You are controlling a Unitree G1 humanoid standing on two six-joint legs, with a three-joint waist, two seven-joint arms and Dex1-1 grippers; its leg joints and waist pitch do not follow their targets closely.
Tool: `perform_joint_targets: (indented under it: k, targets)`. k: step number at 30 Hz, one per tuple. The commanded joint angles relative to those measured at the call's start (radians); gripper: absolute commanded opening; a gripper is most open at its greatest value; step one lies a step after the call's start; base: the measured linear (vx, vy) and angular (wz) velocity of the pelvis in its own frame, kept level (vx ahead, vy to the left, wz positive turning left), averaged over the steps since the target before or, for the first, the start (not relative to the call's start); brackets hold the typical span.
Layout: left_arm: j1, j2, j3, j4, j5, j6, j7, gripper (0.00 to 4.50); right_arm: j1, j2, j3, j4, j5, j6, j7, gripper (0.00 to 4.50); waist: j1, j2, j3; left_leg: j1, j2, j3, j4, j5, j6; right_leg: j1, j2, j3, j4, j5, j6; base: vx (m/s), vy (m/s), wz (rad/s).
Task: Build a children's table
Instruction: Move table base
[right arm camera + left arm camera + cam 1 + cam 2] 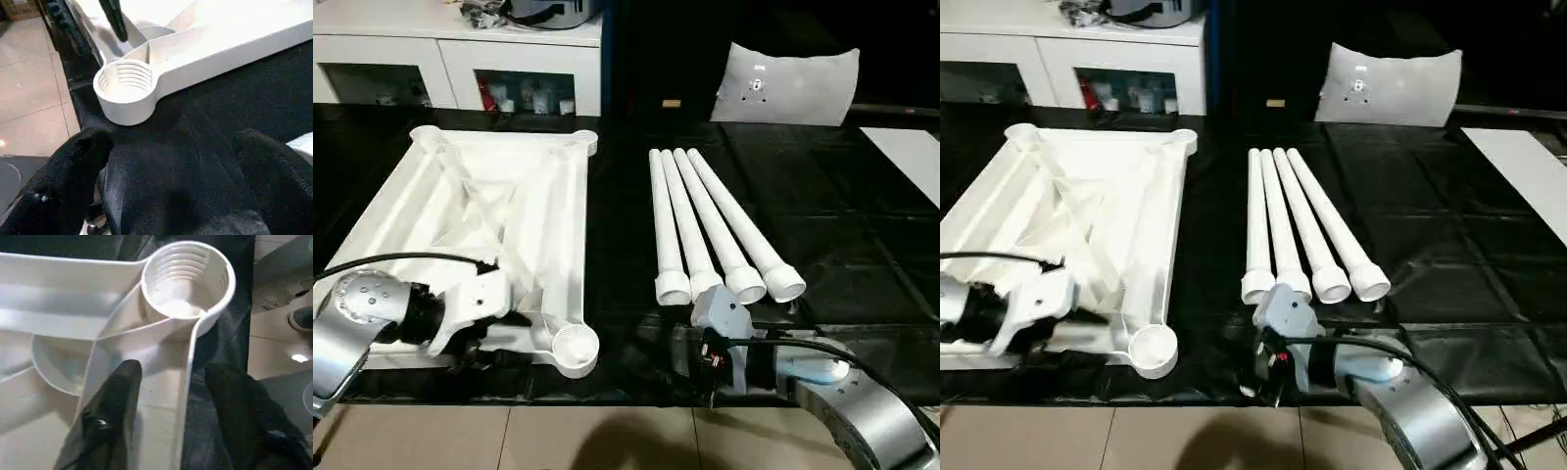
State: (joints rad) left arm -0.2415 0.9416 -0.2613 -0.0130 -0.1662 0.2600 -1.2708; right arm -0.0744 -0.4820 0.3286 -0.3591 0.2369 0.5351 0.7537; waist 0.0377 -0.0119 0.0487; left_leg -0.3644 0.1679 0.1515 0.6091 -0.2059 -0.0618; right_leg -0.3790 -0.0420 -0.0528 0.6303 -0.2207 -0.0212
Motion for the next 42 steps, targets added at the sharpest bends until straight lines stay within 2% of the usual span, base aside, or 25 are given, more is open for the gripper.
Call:
perform_joint_targets:
  k: [1, 3, 5, 6, 9, 15, 16, 17, 18, 19, 21, 22, 24, 27, 28, 30, 31, 32, 34, 37, 39, 41, 42]
  targets:
    - [-0.003, 0.010, -0.007, 0.013, 0.020, -0.017, -0.013, 2.11, -0.017, 0.003, 0.005, -0.010, 0.016, 0.011, -0.003, 4.50, 0.004, 0.021, -0.044, 0.015, 0.063, -0.020, -0.091, -0.243, -0.019, 0.034, -0.098, 0.063, -0.076, -0.164, -0.202, 0.000, 0.000, 0.00]
    - [-0.002, 0.009, -0.007, 0.019, 0.027, -0.026, -0.006, 1.94, -0.018, 0.003, 0.005, -0.013, 0.022, 0.016, 0.001, 4.50, 0.004, 0.020, -0.044, 0.014, 0.063, -0.020, -0.091, -0.242, -0.018, 0.034, -0.098, 0.064, -0.077, -0.170, -0.200, 0.000, 0.000, 0.00]
    - [-0.014, -0.012, -0.010, 0.071, 0.075, -0.099, 0.049, 1.81, -0.022, 0.007, 0.011, -0.012, 0.011, -0.004, 0.006, 4.50, 0.005, 0.021, -0.044, 0.014, 0.063, -0.020, -0.090, -0.242, -0.016, 0.033, -0.096, 0.064, -0.078, -0.162, -0.197, 0.000, 0.000, 0.00]
    - [-0.018, -0.018, -0.011, 0.082, 0.082, -0.108, 0.057, 1.71, -0.022, 0.008, 0.011, -0.010, 0.006, -0.009, 0.006, 4.50, 0.007, 0.018, -0.046, 0.014, 0.063, -0.019, -0.089, -0.237, -0.015, 0.035, -0.098, 0.065, -0.077, -0.160, -0.194, 0.000, 0.000, 0.00]
    - [-0.015, -0.022, -0.010, 0.081, 0.075, -0.089, 0.049, 1.41, -0.020, 0.007, 0.017, -0.004, -0.004, -0.015, 0.008, 4.50, 0.010, 0.022, -0.045, 0.016, 0.065, -0.019, -0.091, -0.233, -0.019, 0.033, -0.099, 0.065, -0.074, -0.146, -0.199, 0.000, 0.000, 0.00]
    - [-0.007, -0.035, -0.018, 0.085, 0.085, -0.088, 0.037, 0.98, -0.030, 0.001, 0.028, 0.003, -0.009, -0.003, 0.009, 4.50, 0.016, 0.022, -0.042, 0.018, 0.064, -0.018, -0.092, -0.266, -0.025, 0.030, -0.100, 0.068, -0.080, -0.203, -0.189, 0.000, 0.000, 0.00]
    - [-0.010, -0.040, -0.020, 0.088, 0.088, -0.093, 0.041, 0.93, -0.032, 0.002, 0.028, 0.004, -0.009, -0.002, 0.009, 4.50, 0.017, 0.022, -0.040, 0.022, 0.064, -0.018, -0.094, -0.289, -0.030, 0.028, -0.099, 0.069, -0.084, -0.243, -0.182, 0.000, 0.000, 0.00]
    - [-0.012, -0.044, -0.020, 0.093, 0.090, -0.096, 0.045, 0.85, -0.033, 0.003, 0.028, 0.005, -0.008, -0.001, 0.008, 4.50, 0.017, 0.022, -0.040, 0.022, 0.064, -0.018, -0.094, -0.289, -0.030, 0.028, -0.099, 0.069, -0.084, -0.243, -0.182, 0.000, 0.000, 0.00]
    - [-0.018, -0.052, -0.022, 0.101, 0.095, -0.102, 0.052, 0.73, -0.035, 0.005, 0.028, 0.006, -0.007, 0.002, 0.007, 4.50, 0.019, 0.023, -0.036, 0.025, 0.064, -0.017, -0.095, -0.318, -0.034, 0.025, -0.100, 0.071, -0.090, -0.293, -0.172, 0.000, 0.000, 0.00]
    - [-0.024, -0.060, -0.022, 0.108, 0.096, -0.101, 0.056, 0.55, -0.037, 0.007, 0.028, 0.008, -0.008, 0.002, 0.006, 4.50, 0.022, 0.027, -0.037, 0.027, 0.064, -0.019, -0.095, -0.327, -0.037, 0.025, -0.102, 0.072, -0.091, -0.315, -0.167, 0.000, 0.000, 0.00]
    - [-0.036, -0.078, -0.021, 0.123, 0.096, -0.105, 0.066, 0.51, -0.039, 0.011, 0.027, 0.011, -0.010, 0.001, 0.000, 4.50, 0.023, 0.026, -0.037, 0.029, 0.065, -0.020, -0.096, -0.336, -0.040, 0.023, -0.101, 0.072, -0.093, -0.325, -0.164, 0.000, 0.000, 0.00]
    - [-0.044, -0.092, -0.019, 0.136, 0.096, -0.110, 0.077, 0.29, -0.039, 0.014, 0.024, 0.013, -0.011, 0.000, -0.004, 4.50, 0.023, 0.026, -0.038, 0.028, 0.064, -0.019, -0.096, -0.331, -0.040, 0.024, -0.101, 0.073, -0.092, -0.317, -0.165, 0.000, 0.000, 0.00]
    - [-0.083, -0.136, -0.012, 0.194, 0.109, -0.163, 0.121, 0.17, -0.040, 0.020, 0.017, 0.018, -0.014, -0.001, -0.015, 4.50, 0.023, 0.027, -0.039, 0.025, 0.062, -0.018, -0.095, -0.310, -0.037, 0.027, -0.100, 0.072, -0.093, -0.291, -0.167, 0.000, 0.000, 0.00]
    - [-0.135, -0.184, -0.012, 0.264, 0.109, -0.205, 0.132, 0.12, -0.044, 0.027, 0.012, 0.029, -0.021, -0.004, -0.030, 4.50, 0.024, 0.024, -0.047, 0.021, 0.063, -0.018, -0.091, -0.266, -0.036, 0.035, -0.103, 0.072, -0.084, -0.228, -0.173, 0.000, 0.000, 0.00]
    - [-0.149, -0.194, -0.017, 0.283, 0.114, -0.212, 0.126, 0.05, -0.046, 0.029, 0.011, 0.034, -0.023, -0.005, -0.033, 4.50, 0.022, 0.025, -0.047, 0.015, 0.061, -0.019, -0.091, -0.242, -0.032, 0.039, -0.102, 0.071, -0.082, -0.200, -0.173, 0.000, 0.000, 0.00]
    - [-0.183, -0.218, -0.034, 0.325, 0.126, -0.234, 0.112, 0.05, -0.049, 0.035, 0.005, 0.040, -0.031, -0.010, -0.047, 4.50, 0.017, 0.024, -0.052, 0.015, 0.059, -0.016, -0.086, -0.201, -0.026, 0.042, -0.099, 0.070, -0.078, -0.129, -0.182, 0.000, 0.000, 0.00]
    - [-0.207, -0.237, -0.045, 0.353, 0.134, -0.241, 0.108, 0.05, -0.051, 0.040, -0.003, 0.047, -0.034, -0.012, -0.059, 4.50, 0.017, 0.024, -0.057, 0.014, 0.058, -0.014, -0.081, -0.164, -0.019, 0.043, -0.099, 0.070, -0.071, -0.069, -0.194, 0.000, 0.000, 0.00]
    - [-0.211, -0.240, -0.047, 0.357, 0.135, -0.243, 0.108, 0.05, -0.051, 0.041, -0.004, 0.048, -0.034, -0.013, -0.061, 4.50, 0.017, 0.024, -0.055, 0.014, 0.058, -0.013, -0.081, -0.156, -0.015, 0.042, -0.098, 0.070, -0.072, -0.053, -0.200, 0.000, 0.000, 0.00]
    - [-0.233, -0.259, -0.057, 0.379, 0.139, -0.249, 0.094, 0.05, -0.055, 0.045, -0.013, 0.054, -0.041, -0.013, -0.079, 4.50, 0.020, 0.026, -0.060, 0.012, 0.058, -0.011, -0.076, -0.113, -0.004, 0.046, -0.097, 0.068, -0.064, 0.024, -0.216, 0.000, 0.000, 0.00]
    - [-0.238, -0.254, -0.067, 0.394, 0.160, -0.258, 0.086, 0.05, -0.059, 0.067, -0.035, 0.057, -0.035, -0.007, -0.109, 4.50, 0.022, 0.033, -0.057, 0.014, 0.060, -0.011, -0.078, -0.141, -0.008, 0.044, -0.097, 0.067, -0.065, 0.006, -0.224, 0.000, 0.000, 0.00]
    - [-0.235, -0.250, -0.065, 0.394, 0.161, -0.263, 0.084, 0.05, -0.060, 0.086, -0.055, 0.060, -0.018, 0.000, -0.123, 4.50, 0.021, 0.032, -0.054, 0.015, 0.062, -0.011, -0.081, -0.171, -0.015, 0.043, -0.098, 0.068, -0.069, -0.038, -0.222, 0.000, 0.000, 0.00]
    - [-0.226, -0.243, -0.052, 0.371, 0.117, -0.220, 0.039, 0.46, -0.063, 0.117, -0.090, 0.061, 0.033, 0.020, -0.128, 4.50, 0.022, 0.033, -0.052, 0.018, 0.064, -0.011, -0.083, -0.195, -0.023, 0.042, -0.100, 0.068, -0.073, -0.080, -0.219, 0.000, 0.000, 0.00]
    - [-0.222, -0.241, -0.042, 0.361, 0.097, -0.208, 0.024, 0.46, -0.066, 0.124, -0.096, 0.061, 0.041, 0.018, -0.132, 4.50, 0.021, 0.035, -0.053, 0.019, 0.064, -0.011, -0.084, -0.200, -0.027, 0.041, -0.100, 0.069, -0.072, -0.083, -0.220, 0.000, 0.000, 0.00]
